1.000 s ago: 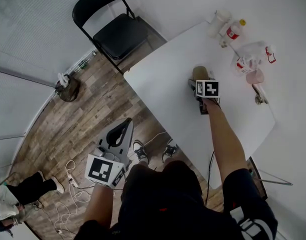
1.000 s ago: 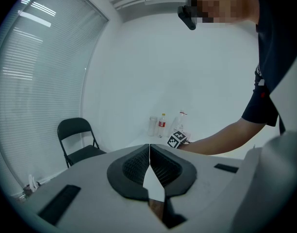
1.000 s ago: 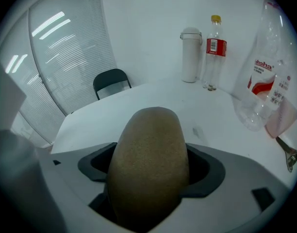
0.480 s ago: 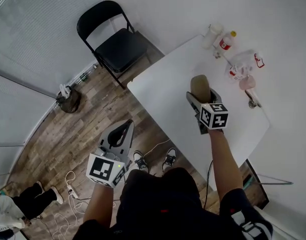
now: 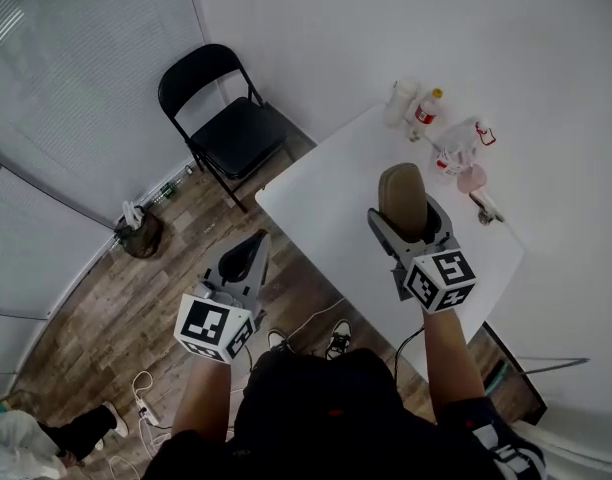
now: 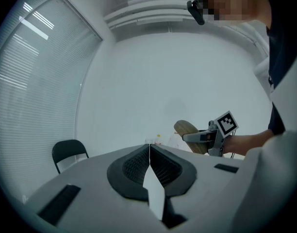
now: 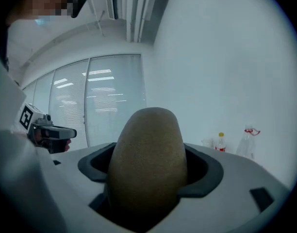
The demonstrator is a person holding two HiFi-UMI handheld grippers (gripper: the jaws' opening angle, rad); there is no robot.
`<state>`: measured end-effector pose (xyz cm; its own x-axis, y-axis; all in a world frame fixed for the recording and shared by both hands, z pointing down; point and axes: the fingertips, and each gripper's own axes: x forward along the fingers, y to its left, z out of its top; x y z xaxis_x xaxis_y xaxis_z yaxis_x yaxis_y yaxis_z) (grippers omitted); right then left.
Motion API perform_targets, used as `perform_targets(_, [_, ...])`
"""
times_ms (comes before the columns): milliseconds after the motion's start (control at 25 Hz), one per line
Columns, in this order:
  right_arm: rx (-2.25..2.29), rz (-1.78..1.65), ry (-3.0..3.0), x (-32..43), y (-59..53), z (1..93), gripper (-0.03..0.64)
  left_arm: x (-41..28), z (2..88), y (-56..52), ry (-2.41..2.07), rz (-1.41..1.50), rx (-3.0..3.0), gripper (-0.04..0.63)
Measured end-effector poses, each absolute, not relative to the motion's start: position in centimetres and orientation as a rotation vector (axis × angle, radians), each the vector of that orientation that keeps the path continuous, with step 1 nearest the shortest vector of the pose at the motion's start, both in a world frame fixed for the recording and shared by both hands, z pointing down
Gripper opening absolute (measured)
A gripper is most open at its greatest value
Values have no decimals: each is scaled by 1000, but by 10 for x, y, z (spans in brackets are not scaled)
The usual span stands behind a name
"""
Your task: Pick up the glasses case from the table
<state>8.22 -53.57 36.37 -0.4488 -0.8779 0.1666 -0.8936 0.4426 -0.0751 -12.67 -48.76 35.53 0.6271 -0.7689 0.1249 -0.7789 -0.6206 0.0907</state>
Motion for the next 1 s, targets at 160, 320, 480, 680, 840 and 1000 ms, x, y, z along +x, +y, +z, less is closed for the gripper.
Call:
perform_targets(160, [1582, 134, -2617, 76, -508, 333, 388, -126, 336, -480, -1297, 74, 2744, 23])
perform_targets(320, [1619, 38, -2647, 78, -488, 305, 388, -123, 318, -479, -1288, 36, 2772, 23])
perform_targets(480, [1642, -85, -2668, 74, -472, 284, 388, -128, 302, -480, -1285, -30, 2762, 23])
perform_targets(680, [1640, -124, -2678, 63, -462, 274, 388, -139, 294, -476, -1299, -49, 2772, 23])
perform_targets(840, [1633, -120, -2677, 62, -462, 270, 388, -139, 295, -478, -1295, -46, 2771, 23])
perform_targets(1000, [1647, -128, -2674, 65, -464, 266, 388, -136, 296, -479, -1282, -46, 2780, 23])
